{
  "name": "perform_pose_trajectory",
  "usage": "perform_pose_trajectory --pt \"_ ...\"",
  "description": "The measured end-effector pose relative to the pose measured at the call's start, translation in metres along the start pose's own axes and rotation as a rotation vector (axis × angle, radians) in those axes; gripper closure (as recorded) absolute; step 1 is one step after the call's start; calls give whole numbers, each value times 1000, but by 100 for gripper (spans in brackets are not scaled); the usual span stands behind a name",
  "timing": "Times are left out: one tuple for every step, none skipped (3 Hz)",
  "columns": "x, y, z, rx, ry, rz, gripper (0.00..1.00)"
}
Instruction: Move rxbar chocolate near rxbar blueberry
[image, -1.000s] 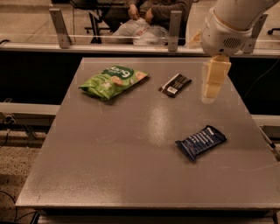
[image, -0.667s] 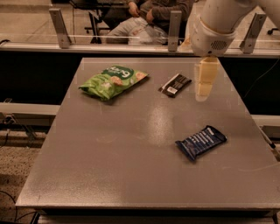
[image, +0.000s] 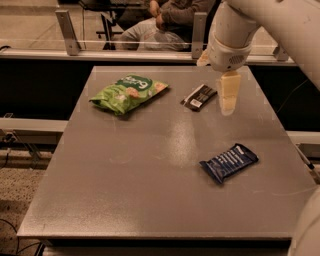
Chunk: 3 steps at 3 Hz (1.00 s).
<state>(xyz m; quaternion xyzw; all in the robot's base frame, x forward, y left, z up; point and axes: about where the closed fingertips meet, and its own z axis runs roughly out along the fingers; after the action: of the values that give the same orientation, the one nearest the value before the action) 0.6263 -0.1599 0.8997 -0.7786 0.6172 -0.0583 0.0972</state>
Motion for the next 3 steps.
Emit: perform_pose_trajectory --pt "0 -12 18 -18 9 -90 0" --pt "-4 -22 33 -46 15 -168 0" --pt "-10 -33 48 -81 20 -249 0"
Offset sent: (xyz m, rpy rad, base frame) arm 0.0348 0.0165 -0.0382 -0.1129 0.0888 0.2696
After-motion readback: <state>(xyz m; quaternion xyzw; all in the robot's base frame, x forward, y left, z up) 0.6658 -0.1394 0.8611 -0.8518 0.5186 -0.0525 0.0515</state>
